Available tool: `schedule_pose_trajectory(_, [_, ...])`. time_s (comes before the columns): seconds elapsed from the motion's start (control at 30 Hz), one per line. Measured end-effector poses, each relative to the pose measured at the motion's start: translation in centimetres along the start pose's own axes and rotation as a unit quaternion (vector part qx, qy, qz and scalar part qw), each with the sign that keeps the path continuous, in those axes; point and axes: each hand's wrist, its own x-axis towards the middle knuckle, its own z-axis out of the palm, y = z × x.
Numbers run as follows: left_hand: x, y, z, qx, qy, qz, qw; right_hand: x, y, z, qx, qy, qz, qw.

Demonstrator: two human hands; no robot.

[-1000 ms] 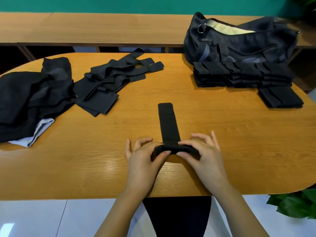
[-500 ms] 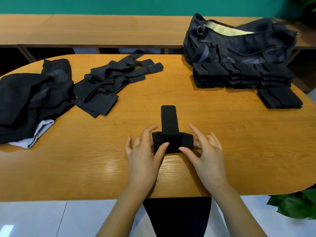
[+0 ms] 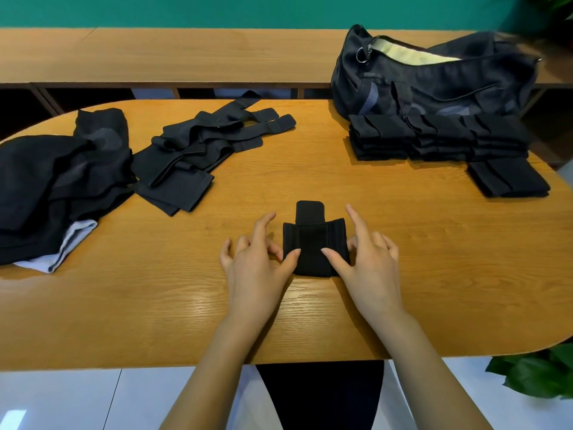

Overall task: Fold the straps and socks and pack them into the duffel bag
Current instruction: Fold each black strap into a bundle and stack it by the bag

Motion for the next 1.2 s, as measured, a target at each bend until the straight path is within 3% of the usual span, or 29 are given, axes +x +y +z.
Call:
schedule_pose_trajectory(0.2, [-0.5,-0.4,0.0,0.066,-0.001,0.039,0.997,-0.3,0.3,0.3,-0.067,0.025,-0.031,0.997])
schedule_pose_trajectory(0.3, [-0.9,-0.5,0.0,0.049,-0.026,0.101,0.993,-0.6,0.6,0.0,-0.083,-0.019,-0.104,0.991])
schedule_pose_trajectory(0.4, [-1.3,-0.5,-0.4,-0.004,-0.08,0.11,0.991,-1.4,0.9,-0.1,-0.081,-0.068,-0.152,0.983])
schedule_pose_trajectory(0.63, [-2.0,-1.3,-0.9,0.005,-0.142,0.137,0.98,-2.6,1.9,-0.5,-0.034,-0.099,-0.152,0.983])
schedule_pose_trajectory(1.2, [-2.8,-1.0,-0.5,-0.019,-0.1,0.124,0.987,-3.2,1.3,-0.2,0.062,-0.064,-0.121,0.989])
